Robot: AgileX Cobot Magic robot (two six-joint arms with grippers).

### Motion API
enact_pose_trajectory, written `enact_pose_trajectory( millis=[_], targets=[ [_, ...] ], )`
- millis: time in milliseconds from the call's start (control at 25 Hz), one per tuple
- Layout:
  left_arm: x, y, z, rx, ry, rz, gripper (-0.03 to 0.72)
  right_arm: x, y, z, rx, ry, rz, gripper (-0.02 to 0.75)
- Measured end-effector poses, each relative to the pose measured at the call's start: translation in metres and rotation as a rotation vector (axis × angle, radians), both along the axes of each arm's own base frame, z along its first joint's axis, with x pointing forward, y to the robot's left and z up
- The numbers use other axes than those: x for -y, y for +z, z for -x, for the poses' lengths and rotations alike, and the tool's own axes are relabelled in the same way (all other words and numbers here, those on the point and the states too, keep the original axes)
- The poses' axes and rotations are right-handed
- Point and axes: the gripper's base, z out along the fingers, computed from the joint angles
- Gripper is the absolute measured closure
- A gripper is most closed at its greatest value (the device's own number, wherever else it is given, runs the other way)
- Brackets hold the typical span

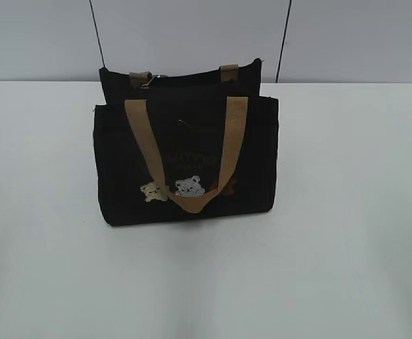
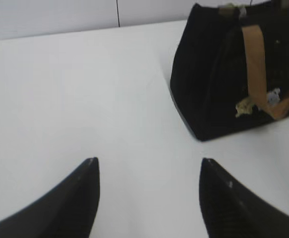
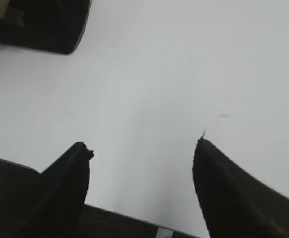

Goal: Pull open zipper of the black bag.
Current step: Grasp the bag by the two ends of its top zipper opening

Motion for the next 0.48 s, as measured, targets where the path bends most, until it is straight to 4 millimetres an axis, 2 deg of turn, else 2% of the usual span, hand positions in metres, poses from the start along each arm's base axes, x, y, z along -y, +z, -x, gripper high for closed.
enact_pose_trajectory(
  millis=[320, 480],
  targets=[
    [0.002, 0.022, -0.081, 0.002, -0.004, -0.102, 0.272, -0.008, 0.050, -0.054, 0.036, 0.142, 0.060, 0.239],
    [0.006, 0.031, -0.126, -0.050, -0.070, -0.205, 0.280, -0.010, 0.063, -0.086, 0.044, 0.181, 0.103, 0.239]
  ],
)
